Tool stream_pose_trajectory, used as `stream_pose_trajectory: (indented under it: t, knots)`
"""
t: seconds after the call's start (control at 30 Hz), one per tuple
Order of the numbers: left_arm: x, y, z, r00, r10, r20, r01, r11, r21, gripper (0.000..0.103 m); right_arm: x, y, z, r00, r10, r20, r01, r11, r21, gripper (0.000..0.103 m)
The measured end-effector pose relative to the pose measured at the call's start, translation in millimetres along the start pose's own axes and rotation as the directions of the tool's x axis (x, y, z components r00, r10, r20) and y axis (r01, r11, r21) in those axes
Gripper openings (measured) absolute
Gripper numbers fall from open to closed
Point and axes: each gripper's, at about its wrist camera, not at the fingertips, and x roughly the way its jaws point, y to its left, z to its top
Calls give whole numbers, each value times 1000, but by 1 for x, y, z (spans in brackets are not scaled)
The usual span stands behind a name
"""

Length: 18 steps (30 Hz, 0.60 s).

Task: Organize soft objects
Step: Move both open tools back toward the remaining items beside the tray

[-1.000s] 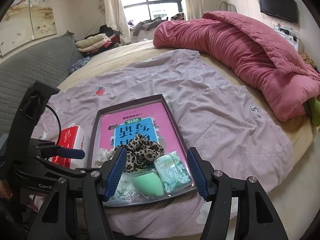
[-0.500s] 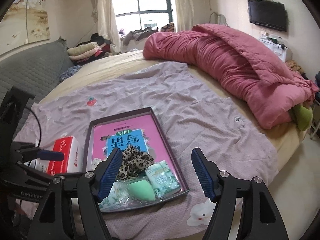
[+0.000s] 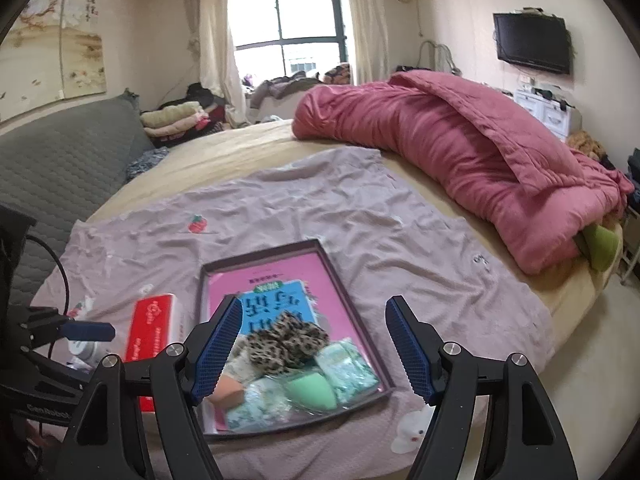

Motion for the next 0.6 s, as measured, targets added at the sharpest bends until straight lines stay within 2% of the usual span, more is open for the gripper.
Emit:
stream_pose_trajectory:
  t: [0.33, 0.6]
  knots:
    - [-50, 60, -13, 999, 14, 46, -10, 996, -89, 79, -12, 55, 10, 997, 72, 23, -70, 994, -88, 75]
    - [-88, 121, -37, 994, 70, 82, -54, 982, -182, 79, -23, 100, 13, 990, 137, 30, -130, 979, -158, 75]
